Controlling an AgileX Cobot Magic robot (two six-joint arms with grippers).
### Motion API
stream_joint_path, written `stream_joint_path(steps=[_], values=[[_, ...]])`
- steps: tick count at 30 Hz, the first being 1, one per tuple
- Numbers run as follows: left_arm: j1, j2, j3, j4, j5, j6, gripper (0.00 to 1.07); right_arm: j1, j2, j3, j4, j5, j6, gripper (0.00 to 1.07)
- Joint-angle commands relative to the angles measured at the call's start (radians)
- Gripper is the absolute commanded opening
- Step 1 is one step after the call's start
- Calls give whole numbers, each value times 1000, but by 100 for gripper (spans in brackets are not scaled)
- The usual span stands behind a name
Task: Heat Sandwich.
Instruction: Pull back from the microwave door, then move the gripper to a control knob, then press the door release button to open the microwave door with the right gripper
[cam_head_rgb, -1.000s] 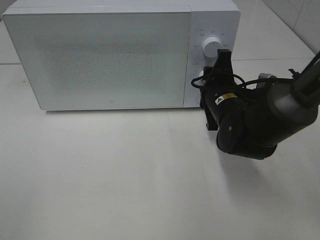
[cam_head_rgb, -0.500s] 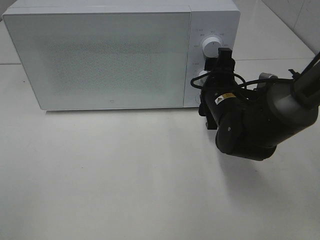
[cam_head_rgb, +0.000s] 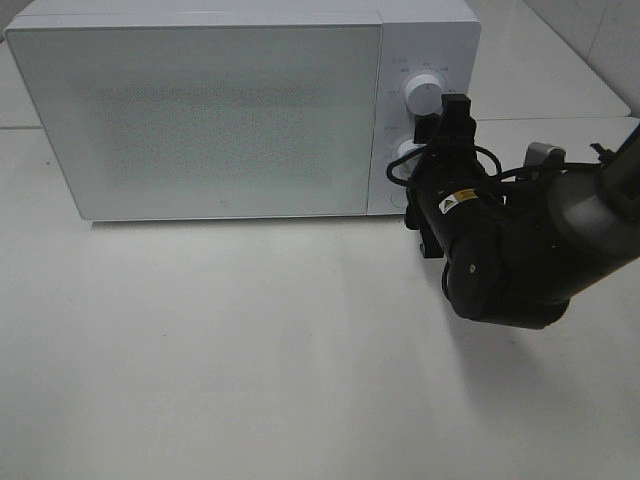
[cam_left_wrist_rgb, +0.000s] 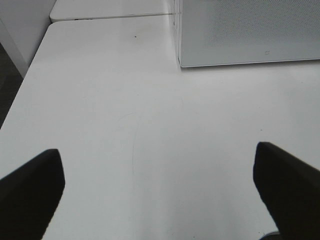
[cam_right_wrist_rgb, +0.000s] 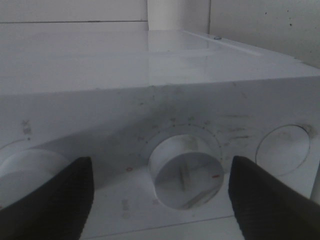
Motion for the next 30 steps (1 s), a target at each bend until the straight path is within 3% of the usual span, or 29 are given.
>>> stream_joint_path(steps=[1, 19, 23, 30], values=[[4, -27, 4, -1, -9, -1, 97, -5, -37, 28, -51, -18, 4, 73], [4, -27, 4, -1, -9, -1, 97, -5, -290, 338, -88, -10, -57, 73], [4, -27, 4, -1, -9, -1, 97, -5, -354, 380, -97, 75, -133, 73], [4, -27, 4, -1, -9, -1, 97, -5, -528, 382, -83, 425, -534, 73]])
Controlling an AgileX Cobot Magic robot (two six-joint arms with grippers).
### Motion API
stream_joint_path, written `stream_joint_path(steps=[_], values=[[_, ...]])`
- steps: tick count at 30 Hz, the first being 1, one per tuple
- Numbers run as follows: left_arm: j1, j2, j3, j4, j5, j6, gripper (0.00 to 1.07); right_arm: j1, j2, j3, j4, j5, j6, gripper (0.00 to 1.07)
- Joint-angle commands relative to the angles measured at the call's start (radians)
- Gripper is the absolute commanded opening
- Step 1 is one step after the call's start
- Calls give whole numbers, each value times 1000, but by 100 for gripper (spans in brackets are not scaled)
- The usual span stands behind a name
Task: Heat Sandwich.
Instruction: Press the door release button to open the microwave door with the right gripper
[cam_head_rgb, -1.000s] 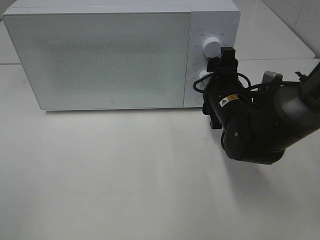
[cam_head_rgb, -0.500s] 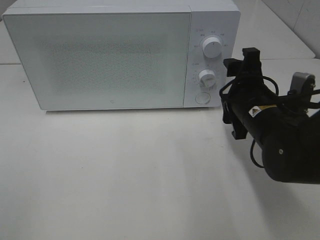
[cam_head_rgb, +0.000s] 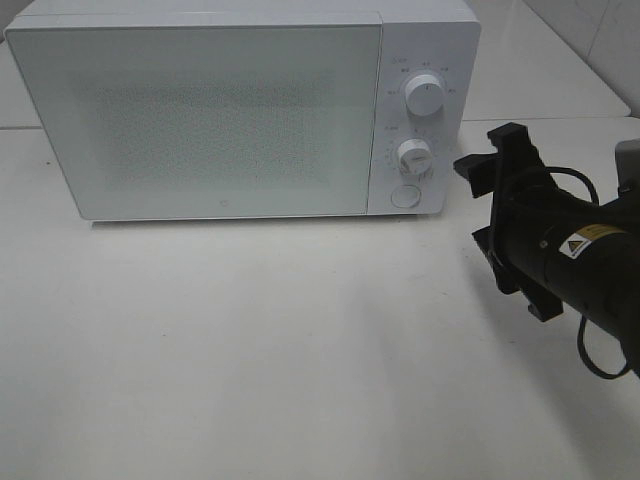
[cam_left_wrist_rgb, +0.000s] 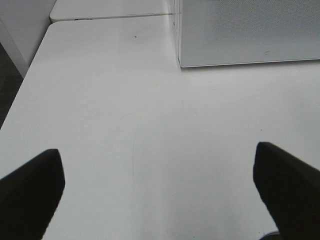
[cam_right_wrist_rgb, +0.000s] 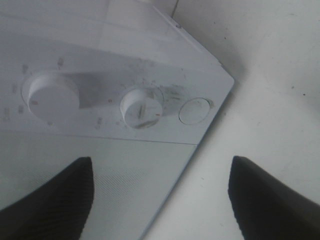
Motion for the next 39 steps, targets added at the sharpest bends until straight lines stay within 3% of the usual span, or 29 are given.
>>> stream_joint_path(steps=[1, 9, 13, 14, 17, 18, 22, 25, 32, 39], values=[[4, -27, 4, -1, -9, -1, 97, -5, -77, -1, 5, 147, -238, 73], [4, -27, 4, -1, -9, -1, 97, -9, -216, -3, 4, 431, -761, 73], [4, -27, 4, -1, -9, -1, 97, -12, -260, -28, 1, 588, -910, 73], [4, -27, 4, -1, -9, -1, 97, -29, -279, -64, -19, 733, -987, 73], [4, -27, 4, -1, -9, -1, 97, -64, -293, -130, -87, 927, -1074, 73], [4, -27, 4, -1, -9, -1, 97, -64, -293, -130, -87, 927, -1074, 73], [4, -27, 4, -1, -9, -1, 97, -90, -298, -266, -313, 1254, -1103, 73], [4, -27, 4, -1, -9, -1, 97, -90, -300, -307, -366, 1339, -1088, 73], [4, -27, 4, -1, -9, -1, 97, -90, -301, -437, -461, 1698, -1067, 73], [4, -27, 4, -1, -9, -1, 97, -89, -301, -472, -466, 1852, -1067, 73]])
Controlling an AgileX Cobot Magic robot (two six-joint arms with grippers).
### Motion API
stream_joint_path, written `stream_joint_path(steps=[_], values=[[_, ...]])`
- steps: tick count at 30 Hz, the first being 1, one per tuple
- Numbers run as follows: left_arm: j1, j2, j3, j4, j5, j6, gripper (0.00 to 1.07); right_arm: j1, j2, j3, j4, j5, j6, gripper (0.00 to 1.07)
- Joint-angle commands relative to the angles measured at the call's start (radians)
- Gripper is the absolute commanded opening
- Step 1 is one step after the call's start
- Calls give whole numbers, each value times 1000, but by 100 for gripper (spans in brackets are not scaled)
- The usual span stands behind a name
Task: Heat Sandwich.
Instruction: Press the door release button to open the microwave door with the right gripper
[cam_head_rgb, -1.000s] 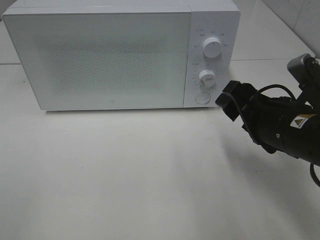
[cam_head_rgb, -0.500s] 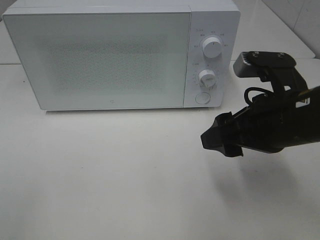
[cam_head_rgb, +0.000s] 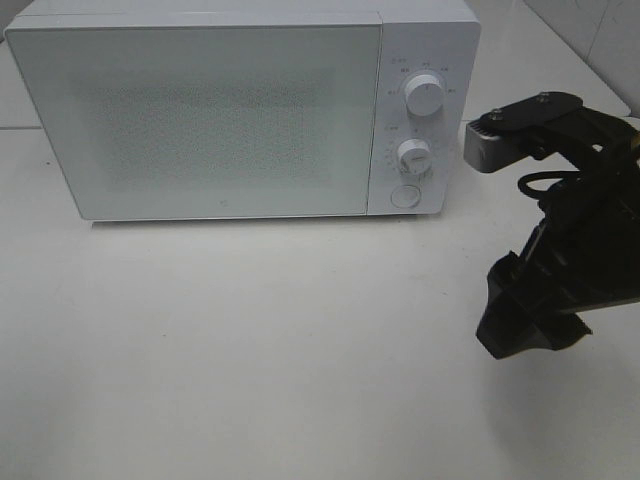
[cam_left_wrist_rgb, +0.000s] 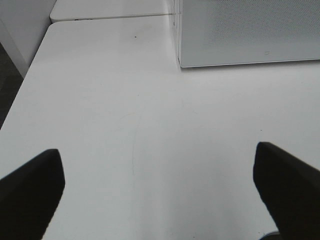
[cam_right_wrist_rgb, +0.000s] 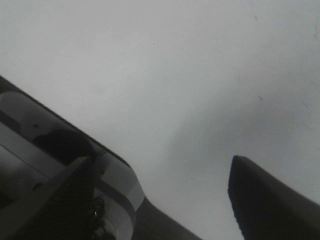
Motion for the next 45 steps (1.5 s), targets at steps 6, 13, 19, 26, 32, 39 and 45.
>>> stream_joint_path(steps=[6, 13, 19, 26, 32, 39, 45], values=[[4, -27, 4, -1, -9, -1, 97, -5, -91, -4, 4, 134, 9, 73], [4, -27, 4, -1, -9, -1, 97, -5, -396, 4, 0, 163, 9, 73], [4, -27, 4, -1, -9, -1, 97, -5, -639, 4, 0, 200, 9, 73], [4, -27, 4, -1, -9, -1, 97, -17, -887, 4, -8, 203, 9, 73], [4, -27, 4, -1, -9, -1, 97, -116, -1078, 4, -41, 203, 9, 73], [4, -27, 4, -1, -9, -1, 97, -277, -1205, 78, -67, 204, 14, 73], [4, -27, 4, -1, -9, -1, 97, -366, -1236, 179, -65, 176, 59, 73]])
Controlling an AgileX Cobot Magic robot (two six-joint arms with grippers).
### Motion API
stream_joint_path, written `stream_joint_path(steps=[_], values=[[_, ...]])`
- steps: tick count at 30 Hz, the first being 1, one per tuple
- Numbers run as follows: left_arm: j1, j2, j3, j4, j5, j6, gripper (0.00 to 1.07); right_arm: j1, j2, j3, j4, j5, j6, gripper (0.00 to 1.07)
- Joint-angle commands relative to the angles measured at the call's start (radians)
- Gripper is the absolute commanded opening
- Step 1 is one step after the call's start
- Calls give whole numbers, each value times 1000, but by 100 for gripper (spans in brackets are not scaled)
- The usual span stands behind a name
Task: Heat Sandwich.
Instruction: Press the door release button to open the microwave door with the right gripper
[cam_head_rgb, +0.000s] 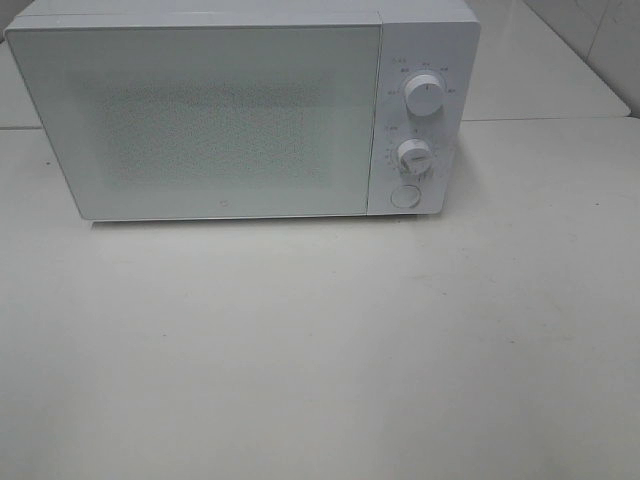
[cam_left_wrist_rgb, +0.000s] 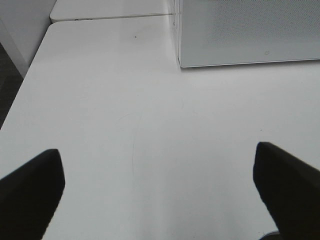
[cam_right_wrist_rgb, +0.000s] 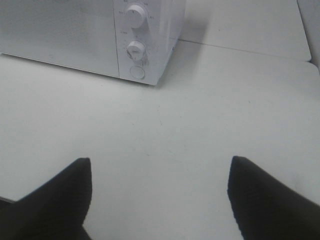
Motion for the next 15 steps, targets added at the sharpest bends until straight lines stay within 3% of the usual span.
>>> stream_joint_path(steps=[1, 8, 15], values=[[4, -27, 4, -1, -9, -1, 97, -44, -24, 60, -1, -34, 46, 73], [4, -27, 4, -1, -9, -1, 97, -122, -82, 165, -3, -68, 80, 73], [4, -27, 4, -1, -9, -1, 97, -139, -86, 169, -3, -64, 80, 73]])
